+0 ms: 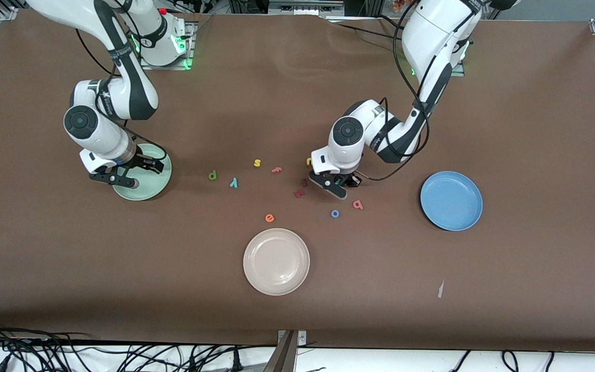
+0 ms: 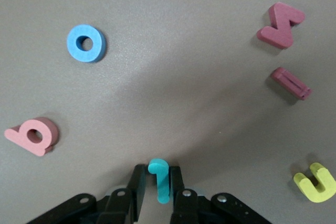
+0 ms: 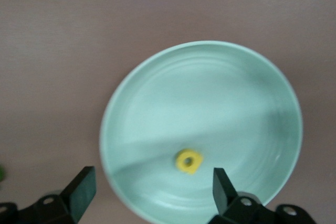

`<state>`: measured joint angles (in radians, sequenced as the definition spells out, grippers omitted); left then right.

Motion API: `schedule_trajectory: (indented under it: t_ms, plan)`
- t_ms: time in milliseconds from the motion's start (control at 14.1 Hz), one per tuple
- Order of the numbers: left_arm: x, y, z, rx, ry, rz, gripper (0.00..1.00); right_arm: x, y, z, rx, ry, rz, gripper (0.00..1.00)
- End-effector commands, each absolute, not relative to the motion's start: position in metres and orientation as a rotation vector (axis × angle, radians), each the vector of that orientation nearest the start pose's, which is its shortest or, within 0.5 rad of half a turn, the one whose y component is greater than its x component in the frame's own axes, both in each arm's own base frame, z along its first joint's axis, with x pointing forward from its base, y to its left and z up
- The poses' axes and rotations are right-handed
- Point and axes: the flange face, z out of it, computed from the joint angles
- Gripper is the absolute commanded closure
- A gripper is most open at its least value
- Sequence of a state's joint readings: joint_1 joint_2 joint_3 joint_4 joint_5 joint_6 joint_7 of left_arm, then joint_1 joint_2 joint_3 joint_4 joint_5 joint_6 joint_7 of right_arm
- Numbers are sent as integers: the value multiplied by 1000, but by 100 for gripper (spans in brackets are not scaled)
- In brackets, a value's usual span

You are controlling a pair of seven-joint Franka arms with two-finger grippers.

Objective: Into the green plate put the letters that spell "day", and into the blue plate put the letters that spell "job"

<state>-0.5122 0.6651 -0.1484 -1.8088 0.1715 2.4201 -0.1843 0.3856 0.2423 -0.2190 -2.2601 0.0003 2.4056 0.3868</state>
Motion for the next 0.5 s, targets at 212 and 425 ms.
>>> schedule_trajectory:
  t_ms: [212, 425]
  plan:
    - [518, -386, 165, -2974, 829, 83, 100, 523, 195, 249, -3162, 494, 103, 0]
    - [541, -372, 192, -3041, 690, 161, 100, 516, 230, 223, -3183, 254, 57, 0]
